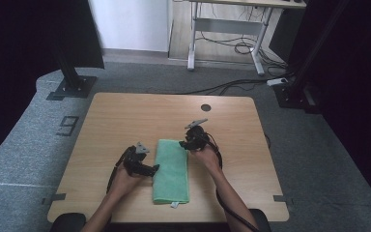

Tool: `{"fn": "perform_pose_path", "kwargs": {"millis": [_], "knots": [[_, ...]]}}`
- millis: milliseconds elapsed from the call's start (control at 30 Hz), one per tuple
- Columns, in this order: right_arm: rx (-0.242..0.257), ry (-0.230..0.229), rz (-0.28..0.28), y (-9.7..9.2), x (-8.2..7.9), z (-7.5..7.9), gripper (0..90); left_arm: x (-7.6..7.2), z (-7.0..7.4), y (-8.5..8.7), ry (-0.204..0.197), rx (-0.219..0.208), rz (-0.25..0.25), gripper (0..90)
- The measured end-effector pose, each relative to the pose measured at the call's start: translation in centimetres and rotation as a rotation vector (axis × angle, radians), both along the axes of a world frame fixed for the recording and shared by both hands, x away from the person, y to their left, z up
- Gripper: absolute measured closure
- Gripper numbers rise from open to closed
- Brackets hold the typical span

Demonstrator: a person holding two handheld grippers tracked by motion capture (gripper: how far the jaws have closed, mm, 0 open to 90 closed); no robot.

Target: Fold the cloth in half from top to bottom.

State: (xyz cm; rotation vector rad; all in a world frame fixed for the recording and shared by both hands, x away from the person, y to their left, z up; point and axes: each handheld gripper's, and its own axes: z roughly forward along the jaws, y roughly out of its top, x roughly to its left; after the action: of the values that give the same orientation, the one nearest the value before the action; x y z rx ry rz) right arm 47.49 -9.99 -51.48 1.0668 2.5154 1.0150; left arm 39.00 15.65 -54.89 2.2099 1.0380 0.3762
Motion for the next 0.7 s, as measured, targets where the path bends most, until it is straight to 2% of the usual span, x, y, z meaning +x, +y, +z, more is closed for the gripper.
{"fn": "perform_pose_path", "kwargs": {"millis": [233,400,433,500,533,700], "knots": [[-0.061,0.022,-0.010,0.2,0.7,-1.8,56.1,0.0,0.0,0.0,0.000,-0.002,0.001,3.0],[-0.056,0.022,-0.011,0.1,0.6,-2.0,54.9,0.0,0.0,0.0,0.000,-0.001,0.001,3.0],[-0.050,0.027,-0.015,0.1,0.5,-1.9,61.3,0.0,0.0,0.0,0.000,-0.001,0.001,3.0],[-0.045,0.028,-0.009,0.1,0.4,-1.9,64.6,0.0,0.0,0.0,0.000,-0.001,0.001,3.0],[-0.026,0.045,0.007,0.1,0.2,-1.9,78.0,0.0,0.0,0.0,0.000,-0.001,0.001,3.0],[0.004,0.072,0.014,0.1,0.3,-2.0,84.2,0.0,0.0,0.0,-0.002,-0.002,0.001,3.7]]}}
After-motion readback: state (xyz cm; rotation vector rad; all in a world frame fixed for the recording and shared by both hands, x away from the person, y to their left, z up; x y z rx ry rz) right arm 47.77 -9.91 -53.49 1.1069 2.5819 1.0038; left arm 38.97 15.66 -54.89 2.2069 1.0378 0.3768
